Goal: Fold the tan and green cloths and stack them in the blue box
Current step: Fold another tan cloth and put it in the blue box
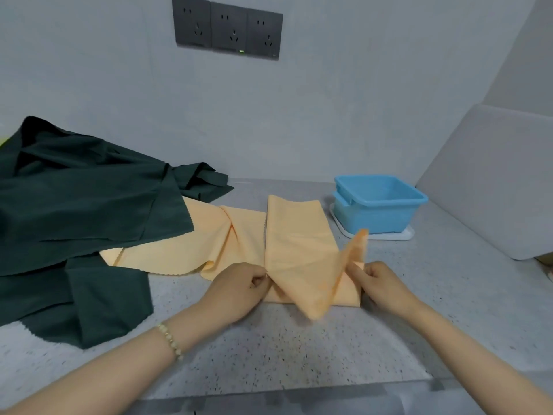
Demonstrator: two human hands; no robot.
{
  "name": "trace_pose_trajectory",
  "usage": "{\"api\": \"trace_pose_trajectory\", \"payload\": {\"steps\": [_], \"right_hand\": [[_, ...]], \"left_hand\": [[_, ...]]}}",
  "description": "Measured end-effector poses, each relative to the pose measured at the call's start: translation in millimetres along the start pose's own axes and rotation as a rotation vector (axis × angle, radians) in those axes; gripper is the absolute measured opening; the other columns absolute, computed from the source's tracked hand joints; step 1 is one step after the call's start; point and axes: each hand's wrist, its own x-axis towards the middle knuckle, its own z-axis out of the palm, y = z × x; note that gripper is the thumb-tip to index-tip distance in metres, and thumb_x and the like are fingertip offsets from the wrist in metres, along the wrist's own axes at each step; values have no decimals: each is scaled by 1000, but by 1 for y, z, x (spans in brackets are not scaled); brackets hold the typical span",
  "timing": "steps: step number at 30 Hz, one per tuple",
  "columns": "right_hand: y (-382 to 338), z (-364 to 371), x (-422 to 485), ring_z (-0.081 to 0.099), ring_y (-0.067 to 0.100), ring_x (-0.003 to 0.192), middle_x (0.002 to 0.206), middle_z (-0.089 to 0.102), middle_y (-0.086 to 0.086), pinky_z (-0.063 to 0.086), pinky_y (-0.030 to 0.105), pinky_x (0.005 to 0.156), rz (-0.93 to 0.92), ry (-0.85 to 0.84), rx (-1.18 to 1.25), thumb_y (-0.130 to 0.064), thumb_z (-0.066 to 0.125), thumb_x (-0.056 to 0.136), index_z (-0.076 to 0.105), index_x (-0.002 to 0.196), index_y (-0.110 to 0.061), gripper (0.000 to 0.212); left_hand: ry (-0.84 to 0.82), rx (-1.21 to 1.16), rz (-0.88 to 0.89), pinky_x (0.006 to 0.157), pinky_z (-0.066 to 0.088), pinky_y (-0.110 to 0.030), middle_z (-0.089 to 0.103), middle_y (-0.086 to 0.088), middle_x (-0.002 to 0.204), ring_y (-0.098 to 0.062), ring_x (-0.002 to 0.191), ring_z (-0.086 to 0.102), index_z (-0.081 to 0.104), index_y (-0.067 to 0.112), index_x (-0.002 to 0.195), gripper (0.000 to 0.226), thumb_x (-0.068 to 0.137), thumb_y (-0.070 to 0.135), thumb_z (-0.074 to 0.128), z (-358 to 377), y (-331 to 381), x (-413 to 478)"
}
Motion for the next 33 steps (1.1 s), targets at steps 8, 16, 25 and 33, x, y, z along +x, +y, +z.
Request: {"api": "trace_pose_trajectory", "payload": {"steps": [8,16,25,33], "right_hand": [[8,25,19,54,17,62,62,56,-1,36,25,56,94,209,-154,-28,62,89,51,62,-17,32],[11,30,15,43,10,52,59,56,0,31,23,49,-31,289,-387,-33,53,94,53,77,-14,26],[12,35,26,46,9,56,59,50,-6,31,25,49,77,283,-422,-32,53,92,55,78,-13,24],[9,35,24,51,13,62,65,54,-5,43,30,57,80,255,-478,-34,51,93,54,85,-15,21]], "left_hand": [[42,-49,-252,58,30,-25,50,-2,61,-16,60,45,53,13,64,40,96,36,50,11,1,17],[22,-23,-284,76,50,-32,70,-14,80,-18,68,56,52,13,66,37,96,34,48,15,3,20],[267,550,-128,83,36,-28,60,2,101,-17,96,55,43,18,113,28,98,40,39,23,17,26],[-109,431,90,118,-10,-30,-2,-2,161,-16,147,-9,7,16,153,57,103,41,17,55,17,48]]}}
